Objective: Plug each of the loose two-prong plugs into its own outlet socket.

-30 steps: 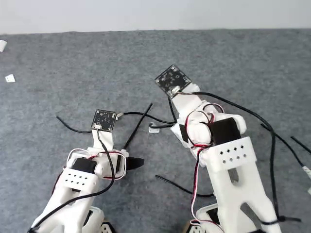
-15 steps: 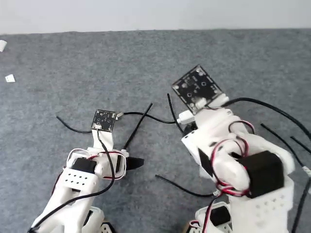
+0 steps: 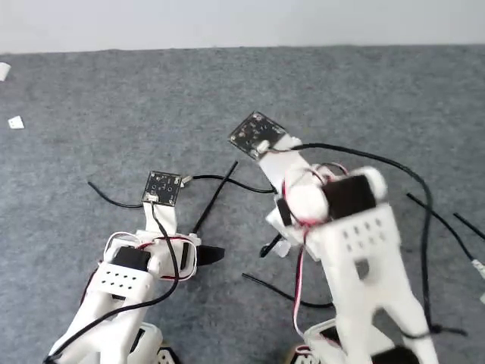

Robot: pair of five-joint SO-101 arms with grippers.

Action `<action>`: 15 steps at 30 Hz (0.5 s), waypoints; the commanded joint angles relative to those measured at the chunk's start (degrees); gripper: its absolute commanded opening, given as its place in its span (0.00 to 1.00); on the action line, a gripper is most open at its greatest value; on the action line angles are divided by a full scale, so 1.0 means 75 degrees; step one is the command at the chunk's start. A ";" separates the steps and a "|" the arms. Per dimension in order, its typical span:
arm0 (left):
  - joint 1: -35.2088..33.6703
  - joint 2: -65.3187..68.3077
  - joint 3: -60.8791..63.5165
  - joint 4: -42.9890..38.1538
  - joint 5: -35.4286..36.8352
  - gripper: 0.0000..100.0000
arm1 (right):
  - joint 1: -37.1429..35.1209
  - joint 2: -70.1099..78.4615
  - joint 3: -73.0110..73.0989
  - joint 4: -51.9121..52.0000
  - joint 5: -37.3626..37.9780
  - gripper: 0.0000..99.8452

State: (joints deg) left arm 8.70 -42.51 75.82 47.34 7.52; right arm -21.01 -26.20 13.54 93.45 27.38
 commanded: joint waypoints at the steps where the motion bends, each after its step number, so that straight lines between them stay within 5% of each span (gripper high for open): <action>1: -0.0059 -0.0176 -0.0041 -0.0141 -0.0059 0.40 | 0.0604 0.0639 0.0422 -0.1682 0.0422 0.01; 8: -0.0059 -0.0176 -0.0041 -0.0141 -0.0059 0.40 | 0.0463 0.1963 0.0457 -0.3053 0.0692 0.02; 15: -0.0059 -0.0176 -0.0041 -0.0141 -0.0059 0.40 | -0.0170 0.2796 0.0457 -0.3487 0.0856 0.24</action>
State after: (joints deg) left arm 8.70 -42.51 75.82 47.34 7.52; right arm -20.48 -5.36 17.67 69.63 33.63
